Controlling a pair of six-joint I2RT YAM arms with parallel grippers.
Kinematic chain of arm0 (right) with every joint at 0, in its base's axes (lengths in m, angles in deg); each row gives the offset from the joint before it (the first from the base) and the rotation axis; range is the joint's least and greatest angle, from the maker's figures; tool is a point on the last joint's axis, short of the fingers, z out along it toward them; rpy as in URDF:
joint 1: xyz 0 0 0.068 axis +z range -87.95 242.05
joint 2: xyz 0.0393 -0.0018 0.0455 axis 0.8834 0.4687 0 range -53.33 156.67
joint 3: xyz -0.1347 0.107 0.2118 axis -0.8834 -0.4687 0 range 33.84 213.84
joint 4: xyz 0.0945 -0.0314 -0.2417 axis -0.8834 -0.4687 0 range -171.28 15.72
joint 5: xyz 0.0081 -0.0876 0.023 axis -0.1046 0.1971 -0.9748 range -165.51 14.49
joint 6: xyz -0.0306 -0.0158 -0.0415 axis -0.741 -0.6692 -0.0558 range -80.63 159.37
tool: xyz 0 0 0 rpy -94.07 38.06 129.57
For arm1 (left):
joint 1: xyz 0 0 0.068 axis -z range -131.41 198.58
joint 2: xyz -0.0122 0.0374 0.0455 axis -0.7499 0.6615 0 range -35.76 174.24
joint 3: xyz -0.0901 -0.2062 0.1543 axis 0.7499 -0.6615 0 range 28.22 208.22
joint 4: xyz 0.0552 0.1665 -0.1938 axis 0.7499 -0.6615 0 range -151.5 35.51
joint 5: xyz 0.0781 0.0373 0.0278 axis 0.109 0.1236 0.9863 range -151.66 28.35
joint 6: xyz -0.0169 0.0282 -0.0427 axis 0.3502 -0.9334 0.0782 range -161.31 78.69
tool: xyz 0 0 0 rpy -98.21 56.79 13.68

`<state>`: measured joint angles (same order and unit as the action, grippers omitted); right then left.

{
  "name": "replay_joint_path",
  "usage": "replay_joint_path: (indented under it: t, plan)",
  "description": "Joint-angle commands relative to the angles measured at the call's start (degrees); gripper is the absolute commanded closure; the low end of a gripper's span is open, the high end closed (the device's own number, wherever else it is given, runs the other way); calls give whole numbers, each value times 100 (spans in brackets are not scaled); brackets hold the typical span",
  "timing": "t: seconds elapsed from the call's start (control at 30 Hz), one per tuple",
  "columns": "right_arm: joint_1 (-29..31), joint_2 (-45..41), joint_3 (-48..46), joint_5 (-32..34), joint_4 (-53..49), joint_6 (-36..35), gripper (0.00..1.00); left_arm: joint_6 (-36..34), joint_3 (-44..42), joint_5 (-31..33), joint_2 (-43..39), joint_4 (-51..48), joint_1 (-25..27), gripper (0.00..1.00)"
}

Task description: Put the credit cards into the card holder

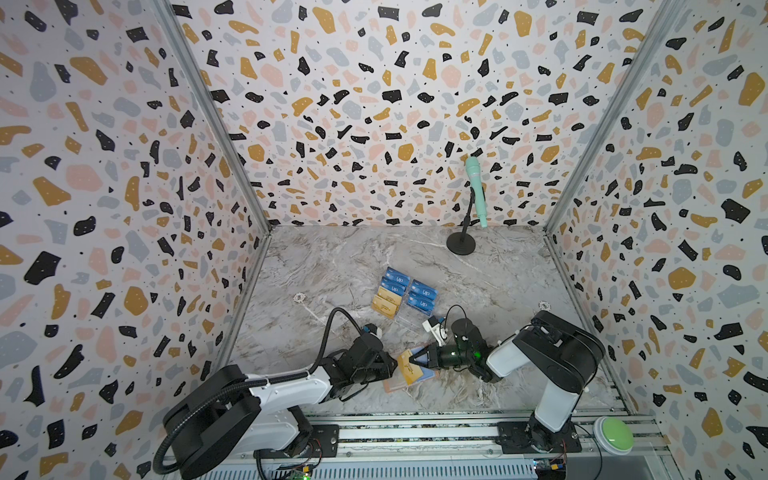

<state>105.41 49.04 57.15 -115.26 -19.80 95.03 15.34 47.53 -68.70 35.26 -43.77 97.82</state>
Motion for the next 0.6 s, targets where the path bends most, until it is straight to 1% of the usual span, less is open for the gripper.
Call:
replay_joint_path:
  t: [0.0, 0.23, 0.57]
  plan:
    - [-11, -6, -98, 153, 97, 37, 100, 5, -24, 19, -20, -92, 19, 76]
    - [-10, 65, -92, 261, 274, 17, 100, 12, -7, -7, -20, -110, 32, 77]
    - [-2, 216, -99, 195, 585, 68, 100, 5, 27, -7, -20, -165, 34, 77]
